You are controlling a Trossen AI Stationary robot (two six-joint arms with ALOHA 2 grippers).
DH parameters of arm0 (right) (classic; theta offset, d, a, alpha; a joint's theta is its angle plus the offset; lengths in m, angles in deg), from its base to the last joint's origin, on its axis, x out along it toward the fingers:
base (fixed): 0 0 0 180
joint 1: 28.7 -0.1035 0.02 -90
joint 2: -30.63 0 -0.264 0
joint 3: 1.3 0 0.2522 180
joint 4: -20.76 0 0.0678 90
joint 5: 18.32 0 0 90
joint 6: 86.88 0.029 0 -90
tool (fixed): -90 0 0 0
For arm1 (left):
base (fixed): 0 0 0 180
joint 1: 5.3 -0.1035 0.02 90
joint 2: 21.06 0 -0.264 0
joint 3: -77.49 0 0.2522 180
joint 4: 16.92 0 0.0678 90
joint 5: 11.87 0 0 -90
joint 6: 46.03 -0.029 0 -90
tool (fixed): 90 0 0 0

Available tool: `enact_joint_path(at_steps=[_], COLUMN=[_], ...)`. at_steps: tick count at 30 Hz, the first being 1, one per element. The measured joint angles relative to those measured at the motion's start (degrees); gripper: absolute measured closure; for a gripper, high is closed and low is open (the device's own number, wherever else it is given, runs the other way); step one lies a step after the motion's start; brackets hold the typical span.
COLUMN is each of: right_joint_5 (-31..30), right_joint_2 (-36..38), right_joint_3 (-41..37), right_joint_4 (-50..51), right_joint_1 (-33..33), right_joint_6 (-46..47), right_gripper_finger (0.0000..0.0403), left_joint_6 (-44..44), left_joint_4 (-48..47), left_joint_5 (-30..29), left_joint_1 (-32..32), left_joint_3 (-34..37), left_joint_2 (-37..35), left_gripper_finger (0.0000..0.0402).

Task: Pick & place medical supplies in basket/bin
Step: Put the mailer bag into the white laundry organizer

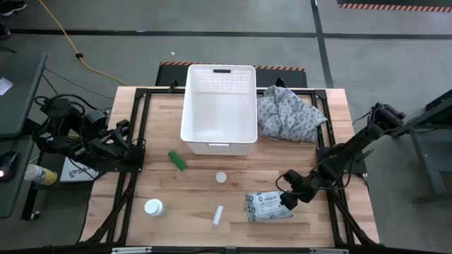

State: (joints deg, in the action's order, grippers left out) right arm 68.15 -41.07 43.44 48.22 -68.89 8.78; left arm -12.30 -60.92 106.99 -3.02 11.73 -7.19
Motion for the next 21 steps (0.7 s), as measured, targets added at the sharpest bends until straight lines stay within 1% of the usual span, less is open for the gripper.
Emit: enact_joint_path(at_steps=[10,21], right_joint_5=[0.58,0.29], right_joint_2=[-3.54,-8.22], right_joint_3=[0.02,0.22], right_joint_4=[-0.06,-4.20], right_joint_1=[0.00,0.00], right_joint_6=[1.90,2.12], right_gripper_finger=[0.0148,0.0148], left_joint_6=[0.00,0.00], left_joint_4=[0.02,-0.76], left_joint_5=[0.02,0.02], left_joint_1=[-0.01,0.00], left_joint_3=[0.00,0.00], left_joint_2=[0.00,0.00], left_gripper_finger=[0.0181,0.0181])
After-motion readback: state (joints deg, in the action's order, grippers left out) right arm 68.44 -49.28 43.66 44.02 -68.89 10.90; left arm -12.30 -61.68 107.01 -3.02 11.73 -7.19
